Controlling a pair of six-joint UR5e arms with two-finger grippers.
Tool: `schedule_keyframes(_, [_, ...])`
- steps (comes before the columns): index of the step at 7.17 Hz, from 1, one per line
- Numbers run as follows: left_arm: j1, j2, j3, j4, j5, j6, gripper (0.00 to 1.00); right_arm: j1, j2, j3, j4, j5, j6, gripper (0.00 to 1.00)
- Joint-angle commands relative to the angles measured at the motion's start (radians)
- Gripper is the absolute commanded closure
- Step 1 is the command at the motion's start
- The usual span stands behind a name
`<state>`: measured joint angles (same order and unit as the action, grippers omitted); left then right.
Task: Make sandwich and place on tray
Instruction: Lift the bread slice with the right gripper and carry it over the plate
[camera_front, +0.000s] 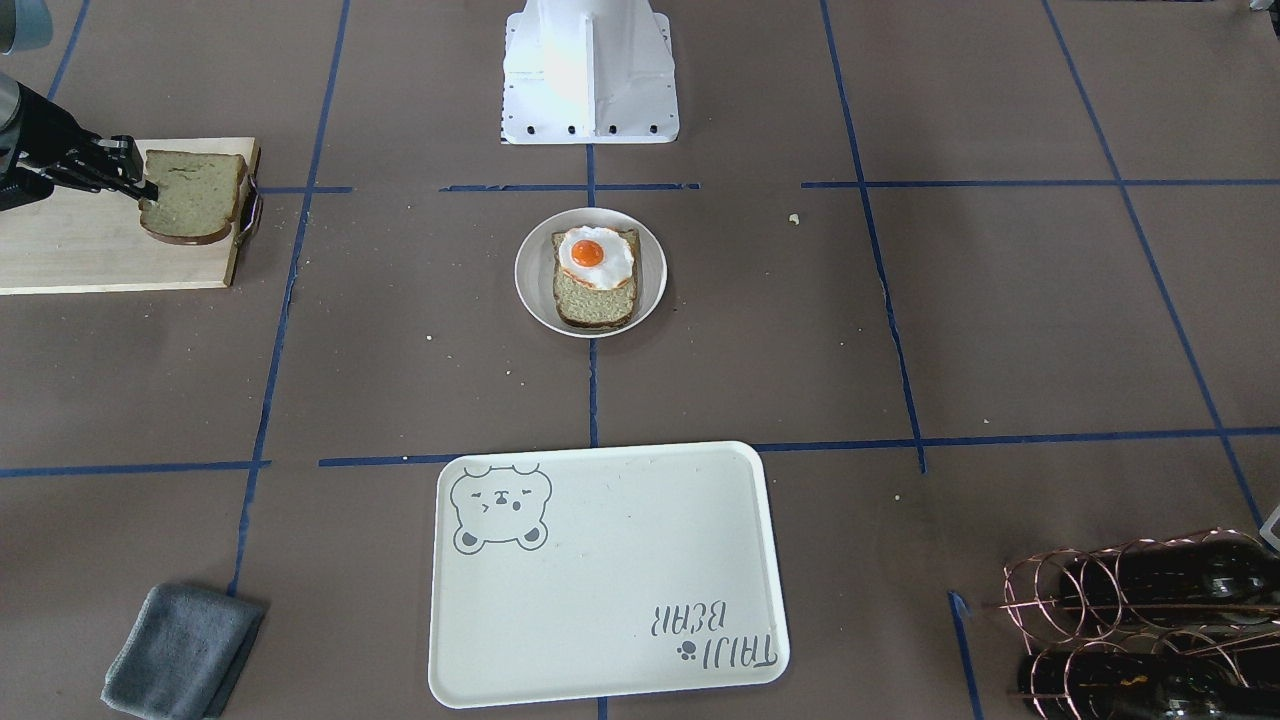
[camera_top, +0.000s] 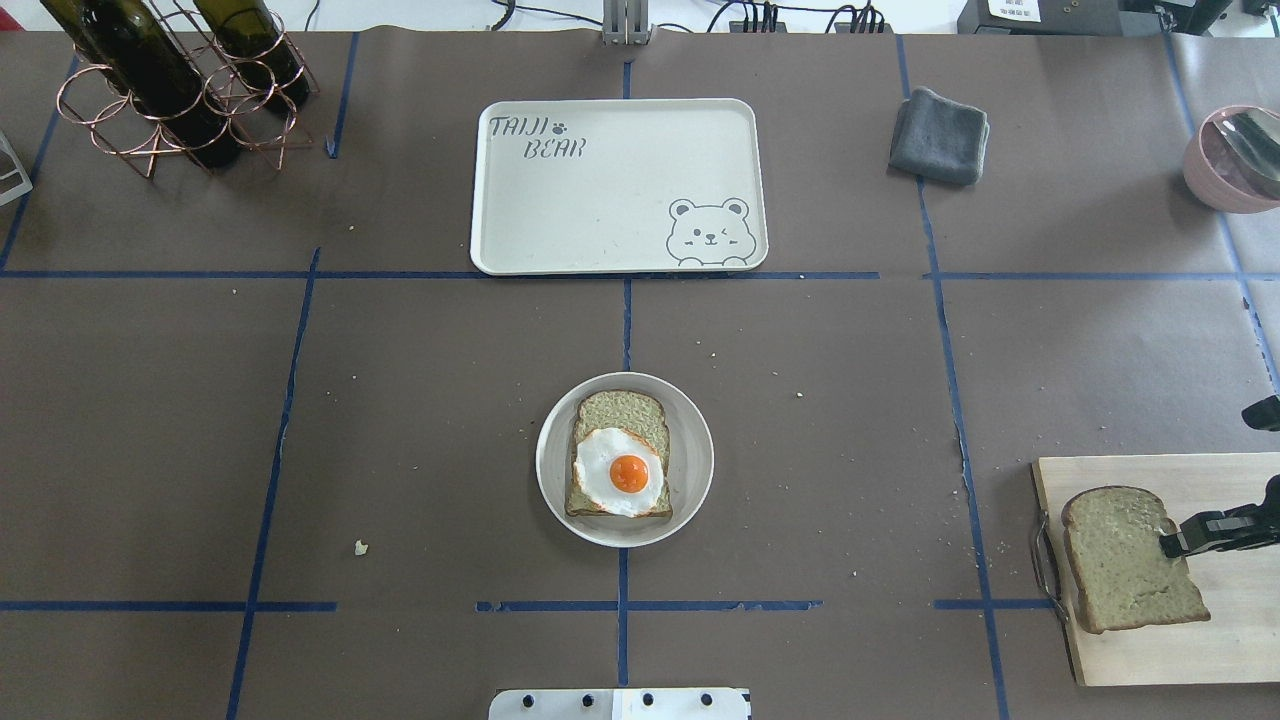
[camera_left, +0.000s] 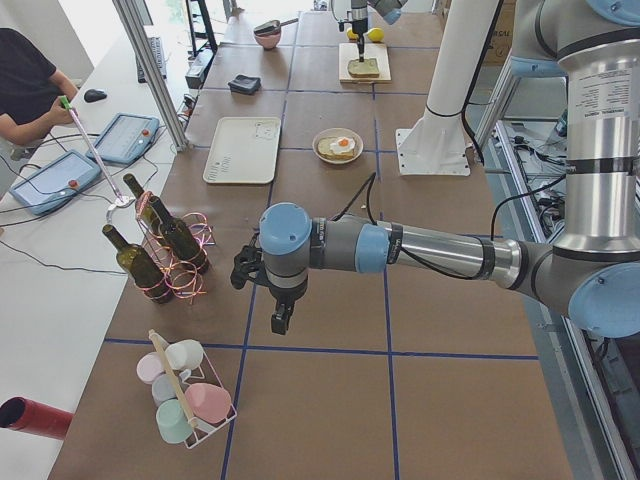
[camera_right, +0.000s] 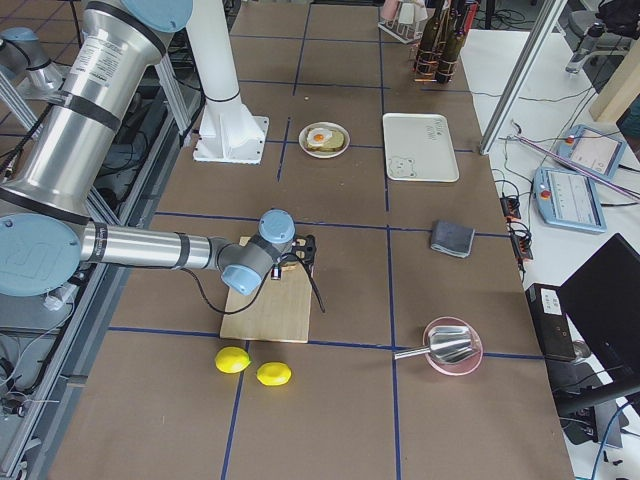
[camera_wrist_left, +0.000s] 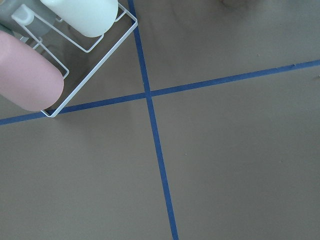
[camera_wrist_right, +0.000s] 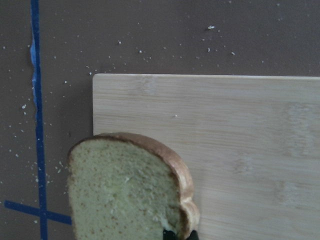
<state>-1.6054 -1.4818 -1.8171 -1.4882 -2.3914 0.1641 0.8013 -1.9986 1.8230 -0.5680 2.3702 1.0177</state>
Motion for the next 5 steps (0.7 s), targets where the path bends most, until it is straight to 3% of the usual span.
schedule_keyframes(1, [-0.001, 0.0, -0.001, 0.0, 0.0, 0.0, 0.0, 0.021, 0.091, 0.035, -0.007, 0.07, 0.027, 1.0])
schedule_keyframes(3, [0.001, 0.0, 0.004, 0.0, -0.023, 0.0, 0.0, 0.022, 0.279, 0.024, -0.032, 0.101, 0.188, 1.0])
schedule_keyframes(5, [0.001, 0.0, 0.01, -0.001, -0.028, 0.0, 0.0, 0.0, 0.607, -0.029, -0.258, 0.09, 0.301, 1.0])
